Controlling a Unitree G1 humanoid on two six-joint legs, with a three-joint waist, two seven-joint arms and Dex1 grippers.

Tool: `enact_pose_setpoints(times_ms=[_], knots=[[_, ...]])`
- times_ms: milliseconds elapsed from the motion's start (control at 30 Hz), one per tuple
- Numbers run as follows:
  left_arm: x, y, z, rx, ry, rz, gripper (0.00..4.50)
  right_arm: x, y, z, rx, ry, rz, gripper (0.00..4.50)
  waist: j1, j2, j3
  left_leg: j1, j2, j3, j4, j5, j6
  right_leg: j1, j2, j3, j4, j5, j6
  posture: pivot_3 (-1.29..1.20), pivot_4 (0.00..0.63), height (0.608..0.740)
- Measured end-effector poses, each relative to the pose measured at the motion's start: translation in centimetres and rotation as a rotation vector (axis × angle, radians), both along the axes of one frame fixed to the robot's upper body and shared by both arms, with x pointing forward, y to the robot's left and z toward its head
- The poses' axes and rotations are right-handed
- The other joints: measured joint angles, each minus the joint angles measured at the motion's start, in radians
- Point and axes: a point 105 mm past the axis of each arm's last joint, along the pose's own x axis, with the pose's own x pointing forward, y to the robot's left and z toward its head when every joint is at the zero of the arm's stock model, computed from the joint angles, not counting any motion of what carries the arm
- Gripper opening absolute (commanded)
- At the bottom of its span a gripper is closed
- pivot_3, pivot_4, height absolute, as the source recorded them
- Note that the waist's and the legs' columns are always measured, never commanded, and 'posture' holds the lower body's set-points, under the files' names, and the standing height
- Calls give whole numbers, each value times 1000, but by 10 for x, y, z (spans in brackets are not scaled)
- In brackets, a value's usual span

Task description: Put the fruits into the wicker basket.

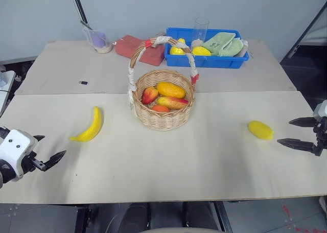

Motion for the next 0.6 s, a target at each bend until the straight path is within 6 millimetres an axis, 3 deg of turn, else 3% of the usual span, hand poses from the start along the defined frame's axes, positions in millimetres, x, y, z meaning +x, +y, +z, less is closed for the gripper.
enact_pose_setpoints(times_ms=[600], knots=[[-3, -11, 10, -106, -2, -86, 4500, -1, -1, -1, -3, 4, 3, 4453, 0, 0, 0, 0, 0, 0, 0, 0, 0, 0, 0, 0, 0, 0, 0, 0, 150, 740]])
